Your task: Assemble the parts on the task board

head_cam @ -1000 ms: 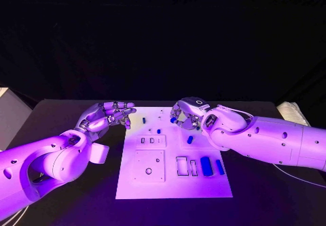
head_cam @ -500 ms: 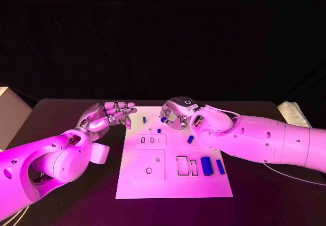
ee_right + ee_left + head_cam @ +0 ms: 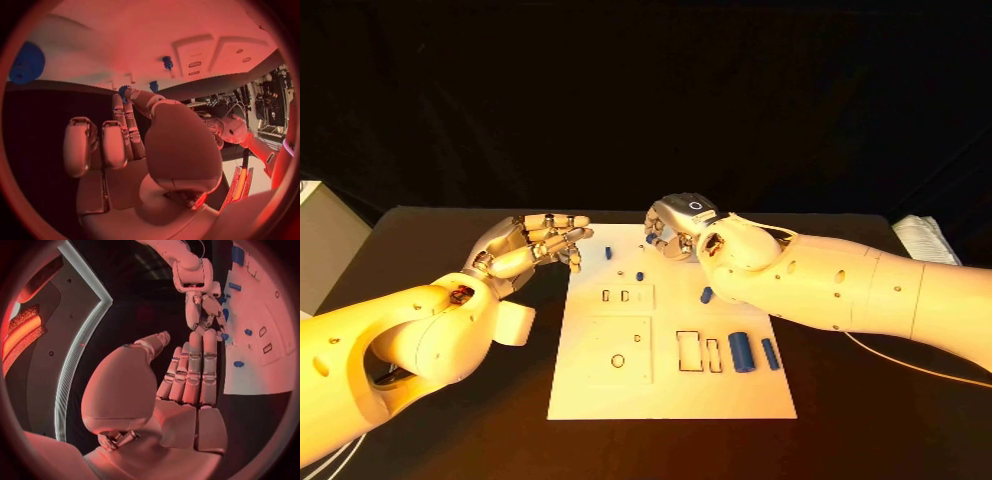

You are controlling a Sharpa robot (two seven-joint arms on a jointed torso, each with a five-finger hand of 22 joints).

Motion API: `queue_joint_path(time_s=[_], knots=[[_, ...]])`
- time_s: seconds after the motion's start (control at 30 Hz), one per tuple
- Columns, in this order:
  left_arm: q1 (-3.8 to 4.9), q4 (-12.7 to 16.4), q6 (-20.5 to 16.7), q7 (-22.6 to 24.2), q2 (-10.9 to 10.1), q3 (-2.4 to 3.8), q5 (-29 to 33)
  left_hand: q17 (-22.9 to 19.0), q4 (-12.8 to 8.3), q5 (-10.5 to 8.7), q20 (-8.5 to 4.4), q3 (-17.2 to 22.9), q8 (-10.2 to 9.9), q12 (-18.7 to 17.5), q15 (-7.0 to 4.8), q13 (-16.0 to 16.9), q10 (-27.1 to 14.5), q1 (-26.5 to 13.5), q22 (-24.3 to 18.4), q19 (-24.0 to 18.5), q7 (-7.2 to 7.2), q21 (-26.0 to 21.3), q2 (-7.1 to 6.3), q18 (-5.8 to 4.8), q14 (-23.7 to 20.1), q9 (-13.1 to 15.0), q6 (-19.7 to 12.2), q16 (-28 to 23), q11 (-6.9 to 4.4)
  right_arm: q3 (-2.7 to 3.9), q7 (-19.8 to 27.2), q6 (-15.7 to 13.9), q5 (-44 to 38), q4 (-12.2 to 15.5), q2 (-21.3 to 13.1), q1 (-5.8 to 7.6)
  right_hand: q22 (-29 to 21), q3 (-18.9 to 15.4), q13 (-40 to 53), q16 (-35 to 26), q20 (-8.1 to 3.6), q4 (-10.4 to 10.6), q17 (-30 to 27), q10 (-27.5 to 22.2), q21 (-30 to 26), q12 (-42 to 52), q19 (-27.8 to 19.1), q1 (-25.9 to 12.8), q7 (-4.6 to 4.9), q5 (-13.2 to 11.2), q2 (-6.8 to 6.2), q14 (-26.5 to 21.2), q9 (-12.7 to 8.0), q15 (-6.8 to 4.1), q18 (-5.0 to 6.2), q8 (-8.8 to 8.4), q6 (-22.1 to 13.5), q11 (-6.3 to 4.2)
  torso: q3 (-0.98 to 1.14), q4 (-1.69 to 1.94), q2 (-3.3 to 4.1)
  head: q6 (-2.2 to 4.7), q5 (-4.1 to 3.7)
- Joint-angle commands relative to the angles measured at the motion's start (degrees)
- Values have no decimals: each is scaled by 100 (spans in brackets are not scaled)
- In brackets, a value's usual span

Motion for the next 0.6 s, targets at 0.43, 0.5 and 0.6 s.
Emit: queue_joint_path(time_s=[0.43, 0.5, 0.6], knots=[[31, -19, 121, 19, 61, 5, 15, 5, -1, -17, 7, 49, -27, 21, -12, 7, -52, -39, 7, -32, 72, 21, 21, 39, -41, 6, -37, 33, -5, 8, -9, -86, -134, -752, 417, 6, 28, 23, 199, 21, -28, -33, 0, 260, 53, 8, 39, 69, 0, 27, 133, 196, 421, -38, -47, 22, 5, -203, -20, 47, 6, 11, 4], [35, -27, 121, 18, 68, 5, 15, 5, -1, -17, 7, 49, -27, 21, -12, 7, -52, -39, 7, -32, 72, 21, 21, 39, -41, 6, -37, 33, -5, 8, -25, -79, -146, -799, 449, 4, 28, 23, 199, 21, -28, -33, 0, 260, 53, 8, 39, 69, 0, 27, 133, 196, 421, -38, -47, 22, 5, -203, -20, 43, 9, 13, 10], [41, -35, 124, 16, 79, 5, 15, 5, -1, -17, 7, 49, -27, 21, -12, 7, -52, -39, 7, -32, 72, 21, 21, 39, -41, 6, -37, 33, -5, 8, -56, -65, -168, -879, 494, 3, 28, 23, 199, 21, -28, -33, 0, 260, 53, 8, 39, 69, 0, 27, 133, 196, 421, -38, -47, 22, 5, -203, -20, 35, 9, 21, 15]])
